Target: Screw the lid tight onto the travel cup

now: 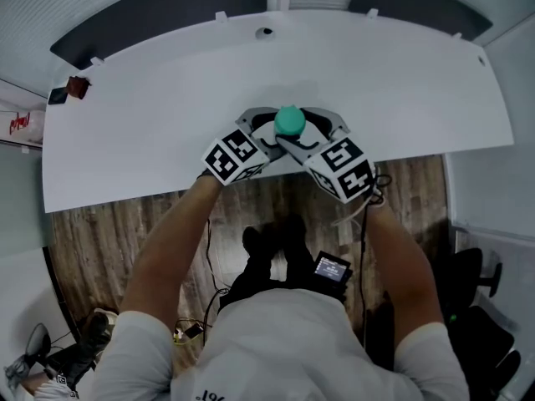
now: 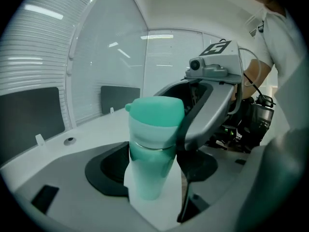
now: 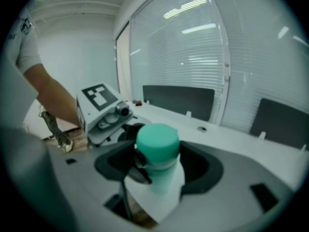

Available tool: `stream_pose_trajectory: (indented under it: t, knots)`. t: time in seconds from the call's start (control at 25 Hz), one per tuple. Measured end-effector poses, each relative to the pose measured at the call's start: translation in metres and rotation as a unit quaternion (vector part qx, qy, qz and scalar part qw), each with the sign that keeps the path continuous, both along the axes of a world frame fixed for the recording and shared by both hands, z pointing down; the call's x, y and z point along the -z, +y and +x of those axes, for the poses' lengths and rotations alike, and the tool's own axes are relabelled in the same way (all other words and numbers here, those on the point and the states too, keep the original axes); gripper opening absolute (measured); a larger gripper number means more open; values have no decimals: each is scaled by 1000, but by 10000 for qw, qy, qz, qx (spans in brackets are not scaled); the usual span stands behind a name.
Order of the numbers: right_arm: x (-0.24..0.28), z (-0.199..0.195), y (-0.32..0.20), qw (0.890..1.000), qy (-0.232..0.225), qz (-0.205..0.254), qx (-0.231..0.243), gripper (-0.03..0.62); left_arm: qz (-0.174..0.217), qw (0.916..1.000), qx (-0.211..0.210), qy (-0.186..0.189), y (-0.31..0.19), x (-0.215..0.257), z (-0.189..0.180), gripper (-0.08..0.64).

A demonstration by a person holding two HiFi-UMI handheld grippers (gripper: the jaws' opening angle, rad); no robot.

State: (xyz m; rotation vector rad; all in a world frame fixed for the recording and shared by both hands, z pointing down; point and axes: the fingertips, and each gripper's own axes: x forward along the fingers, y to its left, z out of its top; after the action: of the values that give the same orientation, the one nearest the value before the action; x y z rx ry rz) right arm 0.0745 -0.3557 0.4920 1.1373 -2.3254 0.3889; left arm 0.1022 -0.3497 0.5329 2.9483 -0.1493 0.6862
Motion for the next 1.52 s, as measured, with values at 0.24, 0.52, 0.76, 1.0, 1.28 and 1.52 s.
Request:
stream_pose_trajectory:
  t: [0.24, 0.52, 0.76, 1.0, 1.28, 1.52]
  knots:
    - [2, 1, -2, 9994, -72, 12, -348, 305, -72, 9974, 681, 224, -4, -1, -2, 311]
    - [0, 2, -5, 9927, -93, 232, -1182, 305, -1, 9848, 1681, 430, -9, 1, -4, 311]
    - [0, 0, -7, 9943, -170, 265, -1019, 305, -7, 9884, 1459, 416, -8, 1, -6, 311]
    - [2, -4, -4, 9997, -71, 143, -180, 305, 185, 9990, 380, 143, -6, 2, -5, 314]
    - [2, -3, -2, 9996, -94, 86, -247, 305, 72, 9976, 636, 279, -7, 1, -3, 314]
    - [2, -2, -6, 9954, 37, 255, -920, 301, 97, 9891, 1394, 456, -10, 4, -5, 314]
